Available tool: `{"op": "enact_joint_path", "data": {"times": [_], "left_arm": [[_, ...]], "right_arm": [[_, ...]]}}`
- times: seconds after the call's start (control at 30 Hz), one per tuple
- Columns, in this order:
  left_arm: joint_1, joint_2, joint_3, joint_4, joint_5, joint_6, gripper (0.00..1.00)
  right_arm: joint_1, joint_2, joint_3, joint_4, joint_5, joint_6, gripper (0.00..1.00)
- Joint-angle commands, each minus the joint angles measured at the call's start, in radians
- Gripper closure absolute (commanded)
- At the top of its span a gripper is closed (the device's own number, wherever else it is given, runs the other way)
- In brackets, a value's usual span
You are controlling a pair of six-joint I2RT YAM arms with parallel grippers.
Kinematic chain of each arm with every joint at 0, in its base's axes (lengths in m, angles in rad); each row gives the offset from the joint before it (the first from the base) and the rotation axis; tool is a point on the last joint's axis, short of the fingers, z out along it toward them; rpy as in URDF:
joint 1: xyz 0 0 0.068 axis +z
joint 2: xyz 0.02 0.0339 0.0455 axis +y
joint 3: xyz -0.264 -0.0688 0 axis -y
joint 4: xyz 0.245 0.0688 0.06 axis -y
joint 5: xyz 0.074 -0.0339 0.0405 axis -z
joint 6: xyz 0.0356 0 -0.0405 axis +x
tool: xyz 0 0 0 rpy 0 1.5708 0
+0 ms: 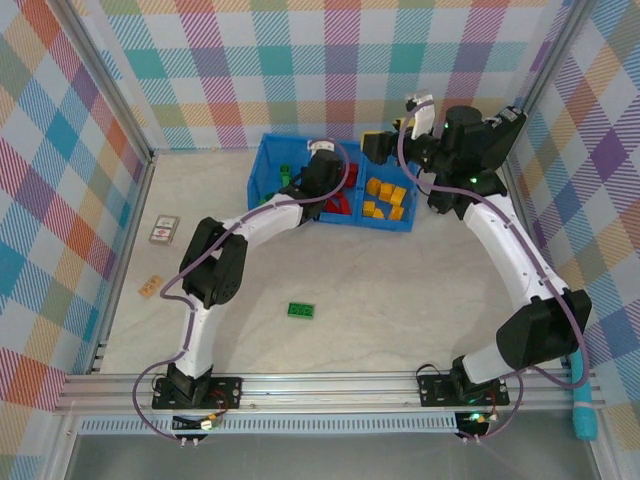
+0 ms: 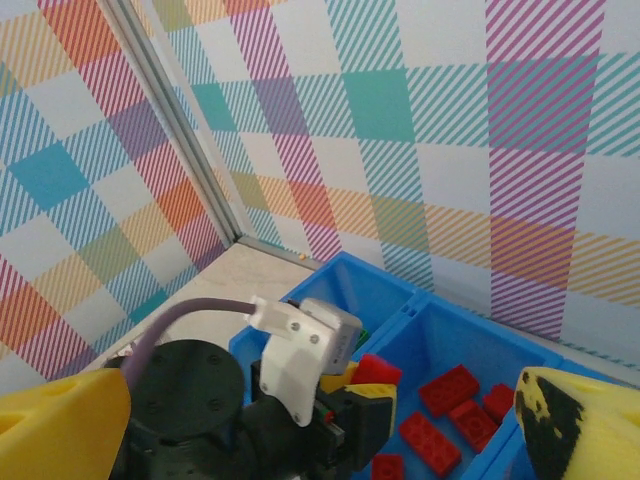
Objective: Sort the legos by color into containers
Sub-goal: Place the lego in the container.
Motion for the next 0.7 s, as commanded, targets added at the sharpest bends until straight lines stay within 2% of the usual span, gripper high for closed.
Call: {"op": "enact_joint_path", "data": {"times": [0.0,0.3,0.5,0.67], "left_arm": [[0.026,0.045,0.035,0.053,0.038,-0.009,0.74],[0.036,0.152,0.113,0.04,0.138,-0.025,0.73],[0.04,0.204,0.164,-0.02,0.137,-0.049,0.72],[0.042,0.217,0.163,-0.054,0.127,-0.06,0.65]], "right_arm": [[-0.004,-0.048,-0.008,0.003,0.011,-0.037,0.01],[-0.003,-0.039,-0.002,-0.004,0.024,-0.045,0.01],[-0.004,-0.025,0.014,-0.021,0.025,-0.054,0.01],[-0.003,-0.015,0.024,-0.035,0.042,-0.065,0.01]]}}
